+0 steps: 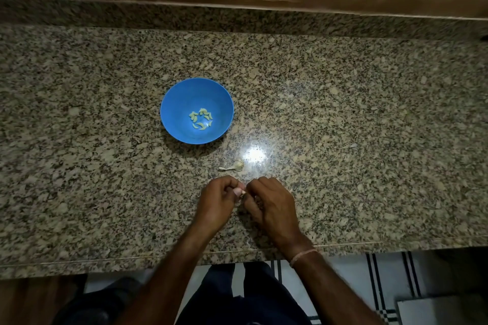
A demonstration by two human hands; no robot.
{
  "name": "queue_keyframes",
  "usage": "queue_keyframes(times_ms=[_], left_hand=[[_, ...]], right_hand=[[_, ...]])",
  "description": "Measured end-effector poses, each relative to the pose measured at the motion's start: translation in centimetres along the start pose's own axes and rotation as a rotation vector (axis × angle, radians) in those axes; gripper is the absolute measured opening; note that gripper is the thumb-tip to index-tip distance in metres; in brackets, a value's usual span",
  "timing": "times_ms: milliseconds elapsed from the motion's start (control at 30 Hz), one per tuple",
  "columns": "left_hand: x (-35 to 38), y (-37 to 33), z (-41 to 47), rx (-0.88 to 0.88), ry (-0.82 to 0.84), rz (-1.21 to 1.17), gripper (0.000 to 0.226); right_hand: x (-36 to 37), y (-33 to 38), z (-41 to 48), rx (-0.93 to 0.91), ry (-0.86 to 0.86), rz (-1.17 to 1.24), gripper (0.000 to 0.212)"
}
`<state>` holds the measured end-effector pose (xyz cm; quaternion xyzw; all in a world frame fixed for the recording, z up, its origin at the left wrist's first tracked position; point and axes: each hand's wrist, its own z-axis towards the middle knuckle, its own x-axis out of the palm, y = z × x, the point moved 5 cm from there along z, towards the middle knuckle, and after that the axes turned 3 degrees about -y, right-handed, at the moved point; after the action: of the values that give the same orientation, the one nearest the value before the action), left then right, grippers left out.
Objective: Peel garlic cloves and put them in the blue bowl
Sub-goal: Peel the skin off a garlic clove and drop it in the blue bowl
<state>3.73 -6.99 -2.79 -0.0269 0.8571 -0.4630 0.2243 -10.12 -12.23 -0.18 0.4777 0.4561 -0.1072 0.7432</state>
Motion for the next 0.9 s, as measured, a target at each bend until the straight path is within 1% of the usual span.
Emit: queue_keyframes(times_ms=[100, 167, 233, 300, 400, 500, 600, 700, 767, 833, 900], left_hand=[[-0.3, -0.9, -0.3, 0.060, -0.064, 0.126, 0.016], [0.0, -0.7, -0.4, 0.020, -0.086, 0.092, 0.013], [0.6, -0.1, -0.4, -0.046, -0.066, 0.010, 0.014], [0.8, 0.0, -0.5, -0.043, -0.077, 0.020, 0.017], [0.4, 0.2, -0.6, -0.055, -0.150, 0.008, 0.021], [0.0, 0.8, -0.7, -0.104, -0.167, -0.090, 0.019], [-0.2, 1.1, -0.9, -0.103, -0.187, -0.096, 0.014], [-0.1, 1.0, -1.1, -0.080, -0.209, -0.107, 0.009], [-0.1, 0.6, -1.2, -0.047, -0.227, -0.124, 0.008], [-0.2, 0.2, -1.3, -0.029, -0.248, -0.133, 0.012], [-0.1, 0.2, -1.3, -0.022, -0.243, -0.146, 0.017]], right_hand=[[0.0, 0.2, -0.3, 0.020, -0.024, 0.007, 0.017], [-0.2, 0.1, -0.2, 0.078, -0.066, 0.069, 0.016], [-0.3, -0.1, 0.0, 0.151, -0.108, 0.146, 0.017], [-0.3, 0.0, 0.0, 0.186, -0.127, 0.185, 0.016], [-0.3, -0.1, -0.4, 0.212, -0.143, 0.198, 0.016], [0.0, -1.5, -0.5, 0.263, -0.097, 0.170, 0.016], [0.5, -2.4, -0.4, 0.265, -0.014, 0.089, 0.017], [0.3, -1.8, -0.2, 0.217, -0.054, 0.092, 0.011], [0.0, -1.3, -0.3, 0.261, -0.090, 0.234, 0.017], [0.2, -0.9, -0.3, 0.397, -0.047, 0.471, 0.010], [0.7, -0.7, -0.5, 0.487, -0.013, 0.607, 0.005]])
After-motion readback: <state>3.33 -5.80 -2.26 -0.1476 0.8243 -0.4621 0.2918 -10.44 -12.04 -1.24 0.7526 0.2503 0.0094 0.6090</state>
